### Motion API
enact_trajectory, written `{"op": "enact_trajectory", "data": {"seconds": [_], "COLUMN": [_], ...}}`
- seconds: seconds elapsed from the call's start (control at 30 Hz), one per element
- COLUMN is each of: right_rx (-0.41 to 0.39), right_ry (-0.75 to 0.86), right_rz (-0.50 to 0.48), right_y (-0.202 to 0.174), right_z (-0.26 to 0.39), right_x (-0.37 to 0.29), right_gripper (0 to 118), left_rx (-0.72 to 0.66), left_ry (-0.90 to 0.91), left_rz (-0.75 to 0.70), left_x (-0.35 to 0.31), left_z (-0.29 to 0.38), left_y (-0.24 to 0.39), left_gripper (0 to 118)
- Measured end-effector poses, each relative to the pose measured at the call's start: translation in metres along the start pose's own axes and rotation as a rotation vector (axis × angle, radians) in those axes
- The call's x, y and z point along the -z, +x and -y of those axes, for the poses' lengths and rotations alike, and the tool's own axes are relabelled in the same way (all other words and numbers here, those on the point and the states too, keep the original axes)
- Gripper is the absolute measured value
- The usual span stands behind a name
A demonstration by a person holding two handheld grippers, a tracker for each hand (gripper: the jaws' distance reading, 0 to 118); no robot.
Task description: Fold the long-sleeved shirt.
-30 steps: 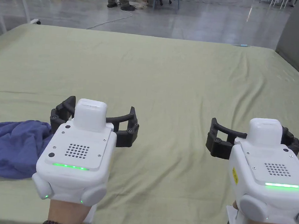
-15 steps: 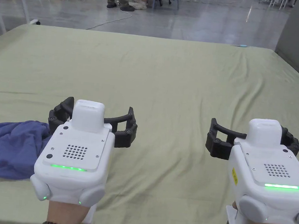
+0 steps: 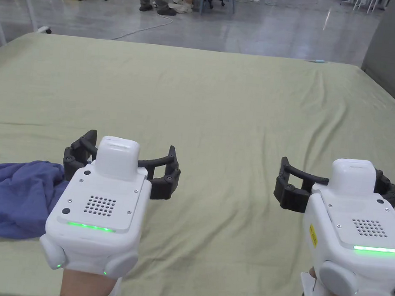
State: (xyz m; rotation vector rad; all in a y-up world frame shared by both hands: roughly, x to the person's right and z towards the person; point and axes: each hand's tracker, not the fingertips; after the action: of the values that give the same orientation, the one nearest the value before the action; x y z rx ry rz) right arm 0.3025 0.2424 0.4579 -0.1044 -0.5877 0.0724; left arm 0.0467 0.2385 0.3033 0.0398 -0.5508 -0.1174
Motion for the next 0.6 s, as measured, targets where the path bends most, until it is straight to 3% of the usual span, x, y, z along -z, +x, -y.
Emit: {"op": "enact_trajectory", "data": {"seconds": [0.6], "right_rx": [0.006], "right_ry": [0.017], "right_rz": [0.028], "right_y": [0.01], "right_z": [0.003], "right_x": [-0.006], "right_gripper": [118], "left_rx": [-0.036], "left_ry": [-0.007], "left_rz": [-0.027], "left_x": [0.0], "left_z": [-0.002], "left_y": [-0.002], "left_gripper": [118]}}
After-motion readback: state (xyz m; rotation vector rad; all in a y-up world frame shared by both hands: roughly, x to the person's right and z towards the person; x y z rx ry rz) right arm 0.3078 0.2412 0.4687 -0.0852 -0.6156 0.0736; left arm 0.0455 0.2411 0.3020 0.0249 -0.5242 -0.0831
